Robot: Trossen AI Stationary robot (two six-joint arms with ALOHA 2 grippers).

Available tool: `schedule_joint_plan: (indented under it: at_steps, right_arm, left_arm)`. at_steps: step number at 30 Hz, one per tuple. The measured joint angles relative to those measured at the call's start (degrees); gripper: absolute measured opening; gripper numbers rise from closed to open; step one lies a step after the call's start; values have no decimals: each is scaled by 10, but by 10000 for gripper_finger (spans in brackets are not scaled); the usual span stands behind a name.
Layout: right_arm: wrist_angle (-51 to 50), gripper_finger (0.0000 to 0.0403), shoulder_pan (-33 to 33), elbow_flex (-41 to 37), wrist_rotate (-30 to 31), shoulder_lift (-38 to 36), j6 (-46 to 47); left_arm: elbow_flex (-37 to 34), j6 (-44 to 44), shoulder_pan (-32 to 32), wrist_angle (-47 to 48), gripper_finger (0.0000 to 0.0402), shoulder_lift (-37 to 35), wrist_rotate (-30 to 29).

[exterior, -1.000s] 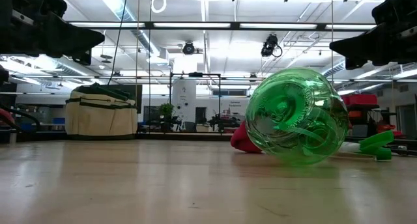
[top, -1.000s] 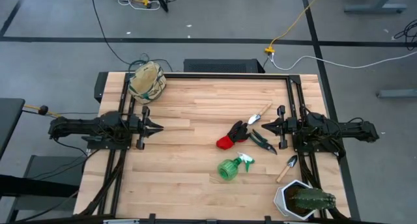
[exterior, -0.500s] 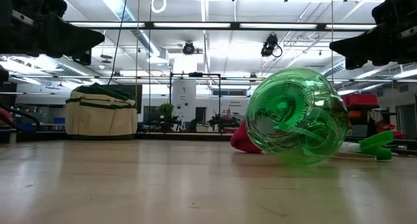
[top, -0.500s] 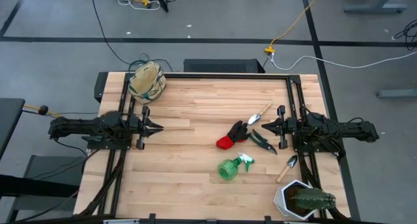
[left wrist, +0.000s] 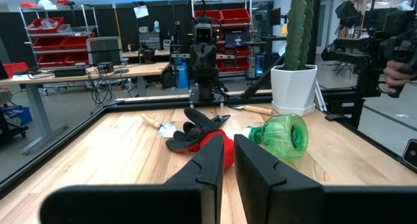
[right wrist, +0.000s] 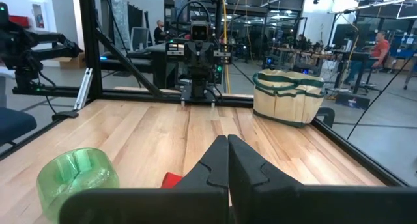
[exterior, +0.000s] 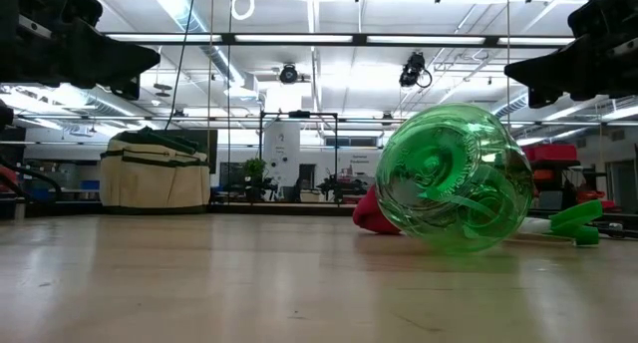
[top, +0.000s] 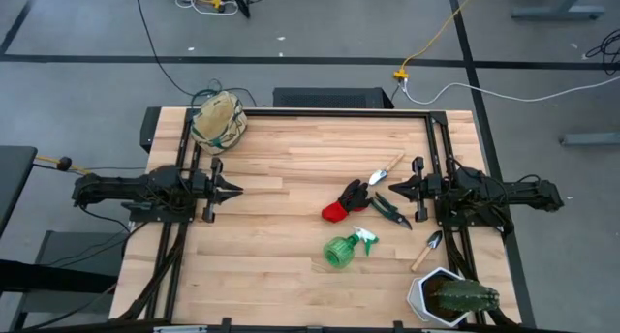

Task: Pick & Place Garden tools in Gardening bag
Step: Put the green spray bottle into the gardening bag

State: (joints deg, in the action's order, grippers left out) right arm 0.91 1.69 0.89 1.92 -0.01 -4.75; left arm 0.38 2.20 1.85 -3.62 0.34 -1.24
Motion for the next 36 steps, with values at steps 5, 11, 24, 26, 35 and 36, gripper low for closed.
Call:
schedule_joint_plan:
  at_steps: [5, 11, 24, 26, 35, 36]
  right_arm:
    - [11, 0, 0, 0, 1, 0, 1]
    - [12, 0, 0, 14, 2, 0, 9]
    - [10, 0, 0, 104, 2, 92, 8]
    - [9, 0, 0, 121, 2, 115, 8]
    - [7, 0, 0, 201, 0, 211, 18]
    - [7, 0, 0, 211, -2, 220, 19]
  left_arm:
    - [0, 0, 0, 0, 44, 0, 0]
    - [0, 0, 0, 0, 44, 0, 0]
    - [0, 0, 0, 0, 44, 0, 0]
    - [0, 0, 0, 0, 44, 0, 0]
    - [0, 0, 0, 0, 44, 0, 0]
    - [0, 0, 0, 0, 44, 0, 0]
